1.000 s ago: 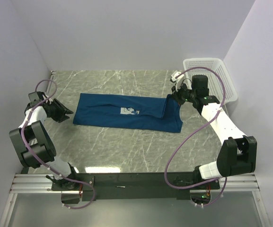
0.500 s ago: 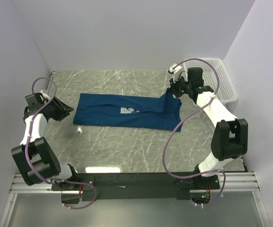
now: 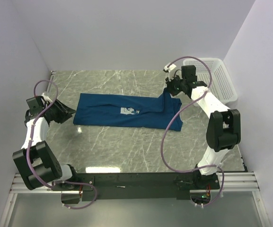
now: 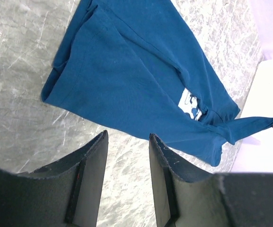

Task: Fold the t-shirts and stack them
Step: Fold the tshirt

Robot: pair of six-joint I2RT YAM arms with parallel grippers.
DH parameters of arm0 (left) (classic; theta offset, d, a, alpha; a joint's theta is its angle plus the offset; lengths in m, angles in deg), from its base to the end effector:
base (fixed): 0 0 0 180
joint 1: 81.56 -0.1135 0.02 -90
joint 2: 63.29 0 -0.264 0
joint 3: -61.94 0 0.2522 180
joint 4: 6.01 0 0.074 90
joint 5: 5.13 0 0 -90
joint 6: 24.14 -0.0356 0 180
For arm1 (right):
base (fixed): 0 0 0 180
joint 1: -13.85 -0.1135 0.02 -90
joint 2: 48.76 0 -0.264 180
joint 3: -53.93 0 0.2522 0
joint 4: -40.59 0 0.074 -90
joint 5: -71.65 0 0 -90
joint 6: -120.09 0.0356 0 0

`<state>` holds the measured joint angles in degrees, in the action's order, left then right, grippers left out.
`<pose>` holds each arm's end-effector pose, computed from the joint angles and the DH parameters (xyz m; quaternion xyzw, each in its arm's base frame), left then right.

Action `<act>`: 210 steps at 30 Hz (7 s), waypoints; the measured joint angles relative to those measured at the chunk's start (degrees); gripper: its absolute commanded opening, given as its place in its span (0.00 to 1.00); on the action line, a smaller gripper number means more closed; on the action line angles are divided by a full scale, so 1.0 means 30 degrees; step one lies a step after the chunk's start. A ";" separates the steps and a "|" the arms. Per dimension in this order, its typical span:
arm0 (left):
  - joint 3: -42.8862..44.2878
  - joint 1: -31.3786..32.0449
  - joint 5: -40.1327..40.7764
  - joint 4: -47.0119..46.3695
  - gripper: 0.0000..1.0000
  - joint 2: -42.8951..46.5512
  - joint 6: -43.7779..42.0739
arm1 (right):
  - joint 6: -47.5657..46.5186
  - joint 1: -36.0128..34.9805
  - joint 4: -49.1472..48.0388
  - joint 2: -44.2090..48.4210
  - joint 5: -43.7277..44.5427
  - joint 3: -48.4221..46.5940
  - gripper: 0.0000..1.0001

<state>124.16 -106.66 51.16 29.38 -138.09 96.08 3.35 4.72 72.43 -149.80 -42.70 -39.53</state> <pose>0.2495 0.0951 0.2364 -0.3226 0.8396 -0.2857 0.3308 0.3953 0.0784 0.2718 -0.3579 0.8131 0.1245 0.4419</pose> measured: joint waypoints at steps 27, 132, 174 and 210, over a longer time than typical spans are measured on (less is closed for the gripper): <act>-0.1872 -0.0058 -0.1574 -0.0831 0.48 0.2834 0.1231 | 0.0597 -0.0838 0.4430 -0.1428 -0.2288 -0.0080 0.47; -0.1690 0.1399 0.3861 -0.1035 0.50 -0.4911 0.4350 | -0.4102 -0.2732 0.4116 0.5377 0.3096 0.9734 0.59; -0.6878 -0.1756 0.1698 0.8335 0.54 1.0163 0.5646 | -1.2349 -0.2688 0.7315 0.8422 -0.0393 0.9857 0.63; 2.2433 1.6517 0.4838 0.5289 0.59 -2.0757 -1.4207 | -0.9092 -0.0117 0.6914 0.8247 -0.5435 0.8772 0.63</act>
<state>191.46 -57.11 65.67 45.25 -200.36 53.46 -23.93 4.38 93.18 -125.05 -59.01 -13.21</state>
